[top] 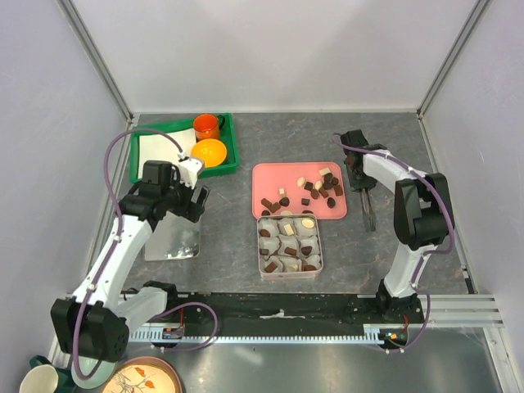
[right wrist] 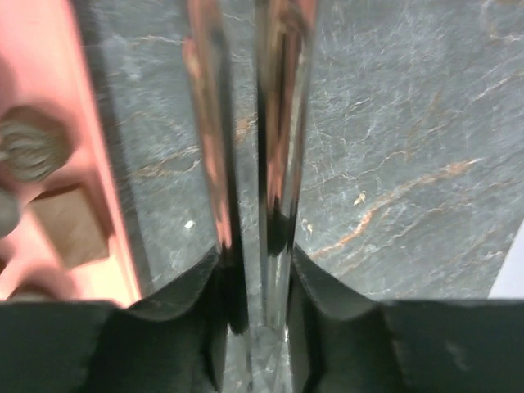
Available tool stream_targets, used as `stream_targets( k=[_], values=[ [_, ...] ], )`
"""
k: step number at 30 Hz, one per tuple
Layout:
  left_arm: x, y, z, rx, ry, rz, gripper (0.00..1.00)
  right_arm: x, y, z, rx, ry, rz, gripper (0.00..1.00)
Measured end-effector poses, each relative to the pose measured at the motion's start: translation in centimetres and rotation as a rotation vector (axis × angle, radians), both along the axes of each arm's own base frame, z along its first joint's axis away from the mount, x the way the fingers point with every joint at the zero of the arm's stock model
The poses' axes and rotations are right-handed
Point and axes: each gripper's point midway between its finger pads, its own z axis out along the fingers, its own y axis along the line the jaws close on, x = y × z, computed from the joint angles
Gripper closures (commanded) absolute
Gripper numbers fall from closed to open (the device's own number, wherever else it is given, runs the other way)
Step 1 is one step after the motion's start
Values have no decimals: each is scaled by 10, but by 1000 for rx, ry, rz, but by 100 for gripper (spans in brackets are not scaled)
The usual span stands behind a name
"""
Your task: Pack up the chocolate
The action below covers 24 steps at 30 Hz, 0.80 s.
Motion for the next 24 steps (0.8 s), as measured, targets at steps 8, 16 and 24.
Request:
stream_targets(
  k=[8,16,24],
  values=[
    [3,22,-41,109,127,105,5,3,-27,-20,-11,24,-85,2],
    [8,25,-58,156,163,117,6,15,-39,-16,-1,-39,-135,2],
    [8,20,-80,234,204,100,7,33,-19,64,147,-302,-134,3]
  ],
)
